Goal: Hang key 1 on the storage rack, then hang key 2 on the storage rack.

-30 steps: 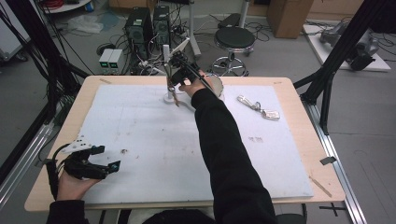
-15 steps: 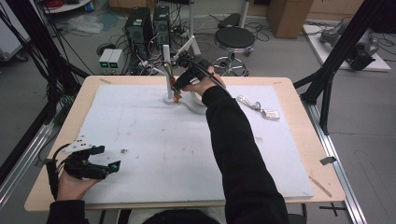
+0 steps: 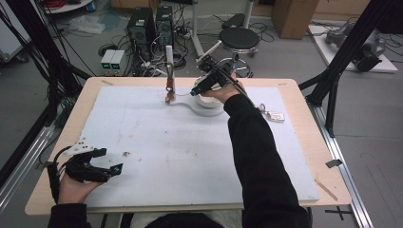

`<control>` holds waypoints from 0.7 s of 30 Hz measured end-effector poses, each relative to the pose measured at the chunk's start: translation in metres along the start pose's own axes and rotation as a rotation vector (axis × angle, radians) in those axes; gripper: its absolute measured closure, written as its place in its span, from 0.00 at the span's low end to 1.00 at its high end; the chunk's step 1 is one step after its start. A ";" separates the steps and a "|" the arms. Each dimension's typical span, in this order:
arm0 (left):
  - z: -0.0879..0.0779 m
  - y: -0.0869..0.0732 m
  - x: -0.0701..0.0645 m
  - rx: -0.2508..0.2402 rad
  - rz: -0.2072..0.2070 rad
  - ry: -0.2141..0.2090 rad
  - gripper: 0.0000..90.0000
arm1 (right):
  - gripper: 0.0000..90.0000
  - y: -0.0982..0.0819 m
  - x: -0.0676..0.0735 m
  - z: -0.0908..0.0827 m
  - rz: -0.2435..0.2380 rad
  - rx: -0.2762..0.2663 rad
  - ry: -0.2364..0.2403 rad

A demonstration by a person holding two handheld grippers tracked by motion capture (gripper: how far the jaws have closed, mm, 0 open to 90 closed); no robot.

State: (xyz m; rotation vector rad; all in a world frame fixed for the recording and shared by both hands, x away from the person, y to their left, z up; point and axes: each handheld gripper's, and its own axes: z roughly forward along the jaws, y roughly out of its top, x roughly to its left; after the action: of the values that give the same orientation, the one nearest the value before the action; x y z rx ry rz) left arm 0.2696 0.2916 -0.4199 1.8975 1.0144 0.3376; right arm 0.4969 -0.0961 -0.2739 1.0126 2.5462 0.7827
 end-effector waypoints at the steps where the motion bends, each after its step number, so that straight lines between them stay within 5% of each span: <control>1: 0.000 0.000 0.000 0.002 0.000 0.001 0.04 | 0.02 -0.004 -0.003 -0.001 0.005 -0.003 0.001; 21: 0.002 0.000 0.000 0.011 0.001 0.004 0.04 | 0.02 -0.059 -0.062 -0.022 0.103 -0.025 -0.055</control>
State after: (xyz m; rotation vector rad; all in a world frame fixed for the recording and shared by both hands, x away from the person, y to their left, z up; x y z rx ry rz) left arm 0.2713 0.2905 -0.4209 1.9084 1.0198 0.3367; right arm 0.4991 -0.1838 -0.2864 1.1484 2.4487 0.8006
